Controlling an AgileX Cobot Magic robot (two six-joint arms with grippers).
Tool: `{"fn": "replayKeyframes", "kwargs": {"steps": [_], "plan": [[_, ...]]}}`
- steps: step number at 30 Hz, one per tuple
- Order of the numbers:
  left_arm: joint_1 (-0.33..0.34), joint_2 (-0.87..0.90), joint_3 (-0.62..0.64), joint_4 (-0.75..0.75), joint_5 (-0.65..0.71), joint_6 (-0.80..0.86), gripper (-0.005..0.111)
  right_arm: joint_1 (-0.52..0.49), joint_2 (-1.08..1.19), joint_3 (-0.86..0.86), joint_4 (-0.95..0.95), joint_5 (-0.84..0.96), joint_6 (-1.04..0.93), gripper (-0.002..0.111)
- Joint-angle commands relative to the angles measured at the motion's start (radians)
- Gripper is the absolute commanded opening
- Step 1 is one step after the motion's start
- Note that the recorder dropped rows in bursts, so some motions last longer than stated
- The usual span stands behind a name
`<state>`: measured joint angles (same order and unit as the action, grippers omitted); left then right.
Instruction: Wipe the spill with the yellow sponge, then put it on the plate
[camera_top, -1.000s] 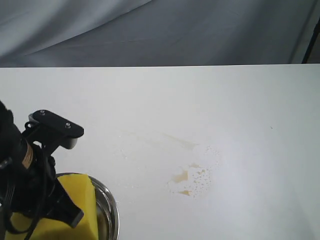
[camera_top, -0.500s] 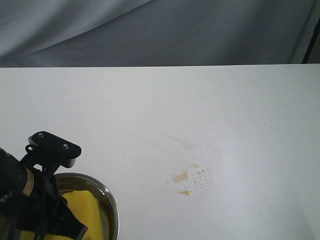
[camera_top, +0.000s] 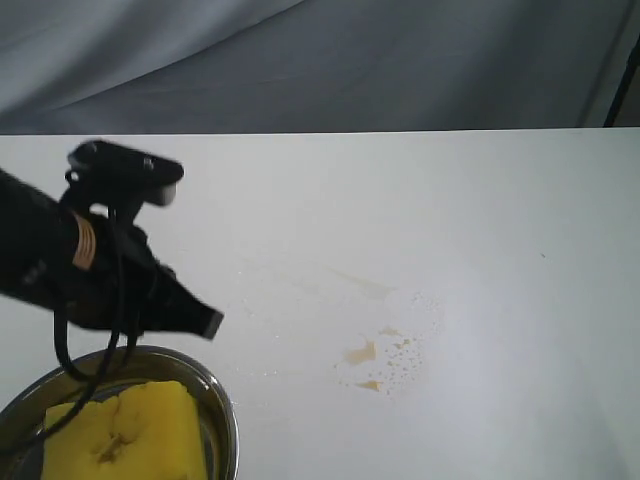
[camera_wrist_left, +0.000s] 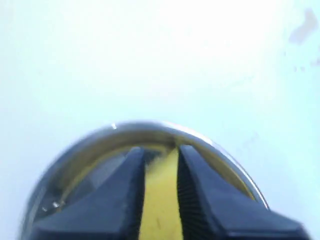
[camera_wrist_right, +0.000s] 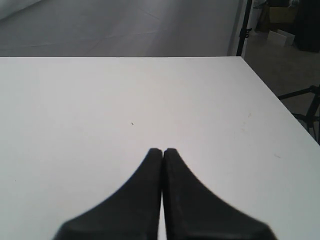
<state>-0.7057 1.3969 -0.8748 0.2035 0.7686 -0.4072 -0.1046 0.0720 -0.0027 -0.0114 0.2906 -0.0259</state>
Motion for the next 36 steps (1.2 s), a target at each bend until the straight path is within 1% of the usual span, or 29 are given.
{"fn": "replayKeyframes", "kwargs": {"steps": [1, 3, 6, 7, 10, 12, 14, 16, 18, 21, 24, 31, 34, 36], "plan": [[0.077, 0.041, -0.144, 0.155, 0.099, -0.036, 0.001, 0.004, 0.003, 0.003, -0.013, -0.012, -0.002, 0.0], [0.158, 0.07, -0.201, 0.144, 0.163, -0.028, 0.0, 0.004, 0.003, 0.003, -0.013, -0.012, -0.002, 0.0], [0.291, 0.097, -0.248, 0.124, 0.228, 0.034, 0.0, 0.004, 0.003, 0.003, -0.013, -0.012, -0.002, 0.0], [0.33, 0.098, -0.252, 0.117, 0.238, 0.06, 0.0, 0.004, 0.003, 0.003, -0.013, -0.012, -0.002, 0.0], [0.475, 0.095, -0.253, 0.106, 0.277, 0.101, 0.0, 0.004, 0.003, 0.003, -0.013, -0.012, -0.002, 0.0], [0.581, 0.095, -0.253, 0.091, 0.324, 0.131, 0.0, 0.004, 0.003, 0.003, -0.013, -0.012, -0.002, 0.0], [0.672, 0.095, -0.251, 0.077, 0.373, 0.164, 0.0, 0.004, 0.003, 0.003, -0.013, -0.012, -0.002, 0.0], [0.735, 0.079, -0.236, 0.039, 0.396, 0.182, 0.0, 0.004, 0.003, 0.003, -0.013, -0.012, -0.002, 0.0], [0.786, 0.04, -0.206, -0.007, 0.359, 0.204, 0.0, 0.004, 0.003, 0.003, -0.013, -0.012, -0.002, 0.0], [0.823, -0.045, -0.156, -0.114, 0.329, 0.224, 0.0, 0.004, 0.003, 0.003, -0.013, -0.012, -0.002, 0.0], [0.825, -0.152, -0.105, -0.203, 0.319, 0.29, 0.0, 0.004, 0.003, 0.003, -0.013, -0.012, -0.002, 0.0], [0.825, -0.4, -0.011, -0.203, 0.304, 0.313, 0.0, 0.004, 0.003, 0.003, -0.013, -0.012, -0.002, 0.0], [0.823, -0.59, 0.053, -0.203, 0.318, 0.34, 0.0, 0.004, 0.003, 0.003, -0.013, -0.012, -0.002, 0.0], [0.823, -0.709, 0.089, -0.192, 0.29, 0.341, 0.0, 0.004, 0.003, 0.003, -0.013, -0.012, -0.002, 0.0]]}}
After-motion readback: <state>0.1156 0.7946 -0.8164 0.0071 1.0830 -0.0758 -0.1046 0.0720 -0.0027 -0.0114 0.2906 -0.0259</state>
